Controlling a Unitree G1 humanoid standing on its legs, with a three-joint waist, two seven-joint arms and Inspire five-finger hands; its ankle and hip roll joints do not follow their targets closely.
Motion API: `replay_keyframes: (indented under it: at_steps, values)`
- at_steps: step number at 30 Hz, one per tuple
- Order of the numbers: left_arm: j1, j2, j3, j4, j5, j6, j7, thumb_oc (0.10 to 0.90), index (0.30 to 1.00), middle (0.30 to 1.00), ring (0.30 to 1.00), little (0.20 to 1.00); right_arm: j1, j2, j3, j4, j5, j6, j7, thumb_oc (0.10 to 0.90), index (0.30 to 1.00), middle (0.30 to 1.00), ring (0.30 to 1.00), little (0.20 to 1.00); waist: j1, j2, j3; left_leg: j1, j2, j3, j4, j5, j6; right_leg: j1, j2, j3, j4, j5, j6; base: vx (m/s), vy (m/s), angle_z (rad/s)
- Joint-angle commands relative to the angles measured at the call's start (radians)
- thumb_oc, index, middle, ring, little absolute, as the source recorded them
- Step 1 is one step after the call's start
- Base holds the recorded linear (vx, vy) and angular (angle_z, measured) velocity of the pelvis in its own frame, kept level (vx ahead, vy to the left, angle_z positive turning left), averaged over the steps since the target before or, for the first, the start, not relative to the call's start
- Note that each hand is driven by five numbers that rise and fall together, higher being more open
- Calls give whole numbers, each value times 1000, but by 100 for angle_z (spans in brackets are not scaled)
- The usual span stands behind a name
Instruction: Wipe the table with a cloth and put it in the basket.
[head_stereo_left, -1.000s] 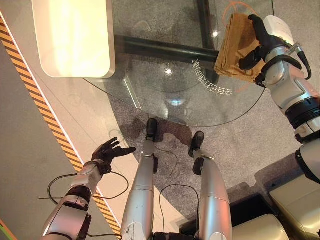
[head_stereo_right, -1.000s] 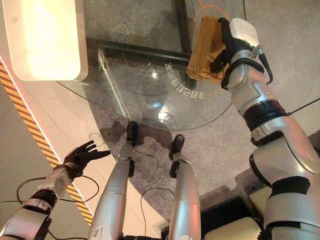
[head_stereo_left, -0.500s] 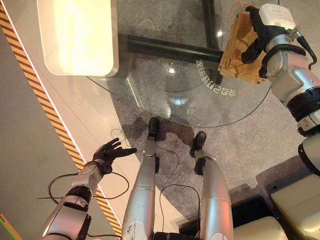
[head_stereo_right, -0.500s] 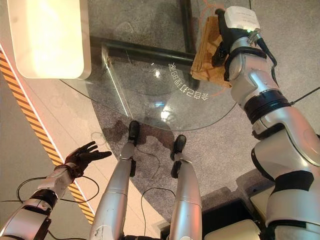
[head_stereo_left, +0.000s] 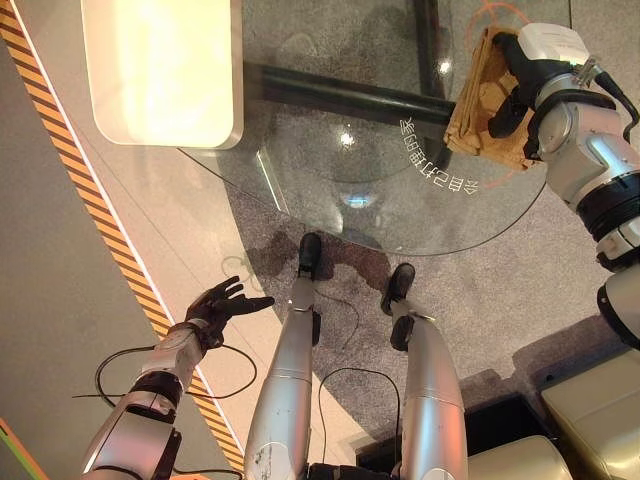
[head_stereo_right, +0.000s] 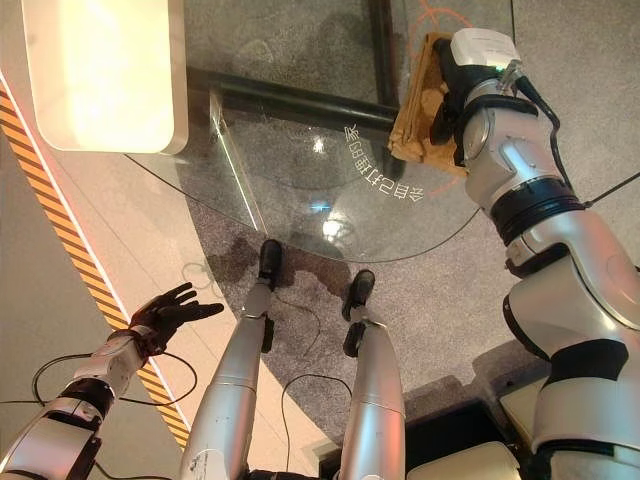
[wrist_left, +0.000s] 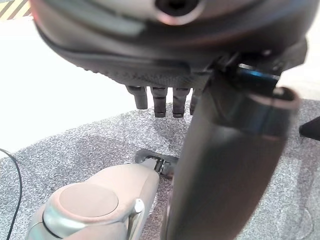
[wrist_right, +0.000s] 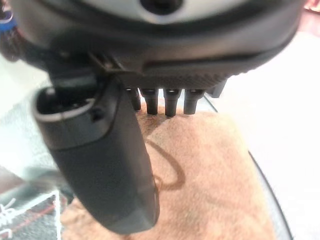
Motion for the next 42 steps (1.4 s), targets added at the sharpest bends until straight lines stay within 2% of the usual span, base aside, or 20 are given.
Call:
replay_keyframes:
  at_steps: [1, 10, 20, 33, 42]
  values:
    - [71, 54, 3, -21, 11, 0, -6, 800, 900, 900, 900, 900, -143, -101, 69, 9, -51, 2, -80, 800, 900, 900, 900, 900, 0, 26, -20, -9, -53, 2, 116, -111, 56, 40, 40, -9, -147, 100, 17, 5, -19, 4]
    - [64, 53, -4, -21, 14, -1, -11, 800, 900, 900, 900, 900, -147, -102, 73, 5, -76, -20, -114, 800, 900, 900, 900, 900, 0, 29, -20, -19, -51, 6, 113, -108, 55, 29, 36, -15, -142, 101, 19, 3, -11, 2]
    - [50, 53, -13, -21, 15, 1, -17, 800, 900, 900, 900, 900, -144, -87, 75, 20, -74, -2, -81, 800, 900, 900, 900, 900, 1, 38, -20, -29, -49, 11, 106, -103, 53, 14, 29, -20, -138, 102, 20, 0, 0, 0]
    - [44, 54, -22, -28, 14, -2, -20, 800, 900, 900, 900, 900, -128, -69, 66, 47, -63, -26, -70, 800, 900, 900, 900, 900, 4, 55, -20, -59, -51, 14, 110, -98, 53, -19, 19, -23, -133, 108, 21, 0, 0, 0]
    - [48, 49, -30, -35, 5, -14, -24, 800, 900, 900, 900, 900, -133, -63, 41, 71, -69, -2, -198, 800, 900, 900, 900, 900, 6, 67, -20, -72, -52, 15, 107, -95, 54, -34, 20, -23, -126, 107, 22, 0, 0, 0]
